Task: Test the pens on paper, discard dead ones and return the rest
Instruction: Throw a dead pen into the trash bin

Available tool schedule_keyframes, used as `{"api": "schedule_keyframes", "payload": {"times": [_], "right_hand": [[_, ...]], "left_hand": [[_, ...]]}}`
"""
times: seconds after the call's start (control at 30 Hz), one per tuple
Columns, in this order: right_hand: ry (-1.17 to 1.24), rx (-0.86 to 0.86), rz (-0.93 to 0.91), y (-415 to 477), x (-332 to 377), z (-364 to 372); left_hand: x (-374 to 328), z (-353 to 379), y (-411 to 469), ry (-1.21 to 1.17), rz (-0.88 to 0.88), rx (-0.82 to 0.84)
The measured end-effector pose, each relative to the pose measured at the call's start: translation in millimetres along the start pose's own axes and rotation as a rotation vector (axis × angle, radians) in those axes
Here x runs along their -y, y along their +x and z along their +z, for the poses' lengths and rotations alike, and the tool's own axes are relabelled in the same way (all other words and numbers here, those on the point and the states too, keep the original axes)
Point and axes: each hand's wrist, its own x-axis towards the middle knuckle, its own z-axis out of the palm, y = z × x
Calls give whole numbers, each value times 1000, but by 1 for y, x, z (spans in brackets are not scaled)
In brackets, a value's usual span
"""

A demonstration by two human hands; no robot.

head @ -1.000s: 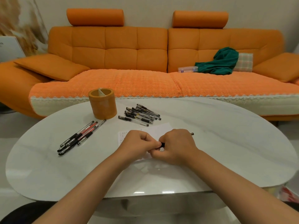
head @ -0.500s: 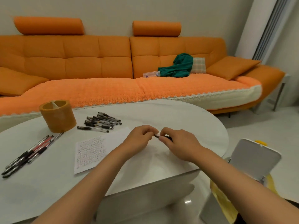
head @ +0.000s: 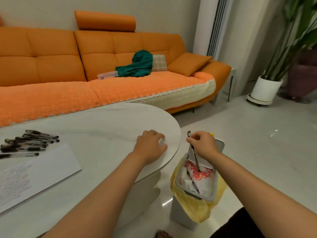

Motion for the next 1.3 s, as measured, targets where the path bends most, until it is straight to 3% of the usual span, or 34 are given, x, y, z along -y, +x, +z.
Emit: {"api": "schedule_keyframes", "payload": {"times": [0.33,0.43,0.5,0.67,0.83,1.03,1.3], "right_hand": [[-308,212,220,2,-87,42],[-390,303,251,0,-92,51],[-356,275,230,1,-83,48],[-179,95,181,5,-38,20],[-69,78,0,-14,29,6],[-103,231,-261,-36,116,45],[-100,485,-499,-83,237,141]], "left_hand": [[2,22,7,13,9,-111],[4,24,8,17,9,-116],[5,25,9,19,8,-116],[3,22,7,17,7,-91],[9,1,-11,-12,8,-45],[55,-46,-51,27,-99,-141],[170,-108,-153,96,-330,-268]]}}
